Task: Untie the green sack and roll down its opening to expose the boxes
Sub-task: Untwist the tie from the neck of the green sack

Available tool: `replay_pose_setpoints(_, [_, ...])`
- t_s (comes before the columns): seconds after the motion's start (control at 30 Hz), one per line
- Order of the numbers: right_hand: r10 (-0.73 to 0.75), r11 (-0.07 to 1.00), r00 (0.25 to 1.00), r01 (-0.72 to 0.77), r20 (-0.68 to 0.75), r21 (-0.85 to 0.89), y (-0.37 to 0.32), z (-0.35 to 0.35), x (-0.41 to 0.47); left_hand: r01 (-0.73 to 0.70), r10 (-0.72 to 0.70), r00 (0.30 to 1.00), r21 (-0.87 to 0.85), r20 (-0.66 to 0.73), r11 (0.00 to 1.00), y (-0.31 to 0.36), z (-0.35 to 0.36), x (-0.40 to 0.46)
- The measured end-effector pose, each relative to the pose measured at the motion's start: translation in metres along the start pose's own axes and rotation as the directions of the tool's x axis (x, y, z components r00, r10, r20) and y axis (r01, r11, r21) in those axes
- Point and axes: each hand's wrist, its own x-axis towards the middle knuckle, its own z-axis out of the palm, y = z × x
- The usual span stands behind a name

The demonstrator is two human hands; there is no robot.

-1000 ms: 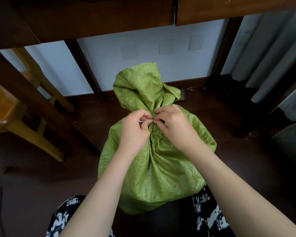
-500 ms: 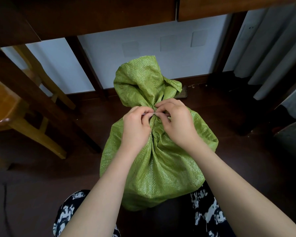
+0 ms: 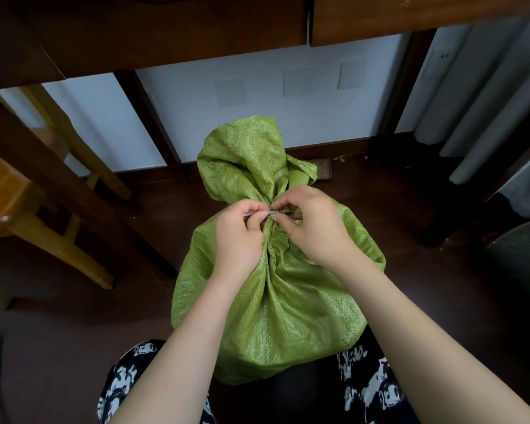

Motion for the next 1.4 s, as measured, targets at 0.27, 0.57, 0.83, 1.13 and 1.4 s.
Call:
replay_pose_setpoints(0.27, [-0.097, 0.962, 0.995, 0.085, -0.037, -0.261, -0.008, -0.001, 0.004, -0.236, 0.234, 0.972, 0.155, 0.030, 0.959, 0.000, 0.000, 0.003])
replay_pose_setpoints(0.57, [0.132, 0.983, 0.981, -0.111, -0.142, 0.147, -0.006, 0.010, 0.001, -0.162, 0.163, 0.987, 0.020, -0.016, 0.987, -0.002, -0.005, 0.005])
replay_pose_setpoints(0.83, [0.338, 0.872, 0.935, -0.271, -0.102, 0.407, -0.007, 0.016, 0.000, -0.024, 0.022, 1.000, -0.123, -0.018, 0.992, 0.000, -0.003, 0.004])
replay_pose_setpoints(1.13, [0.007, 0.999, 0.995, -0.012, -0.095, -0.044, -0.004, 0.016, -0.002, -0.028, 0.027, 0.999, -0.030, -0.036, 0.999, -0.005, -0.002, 0.003])
replay_pose_setpoints(1.4, [0.020, 0.999, 0.991, -0.016, -0.135, 0.029, -0.006, 0.004, 0.005, -0.046, 0.051, 0.986, -0.031, 0.159, 0.998, -0.001, -0.008, 0.006])
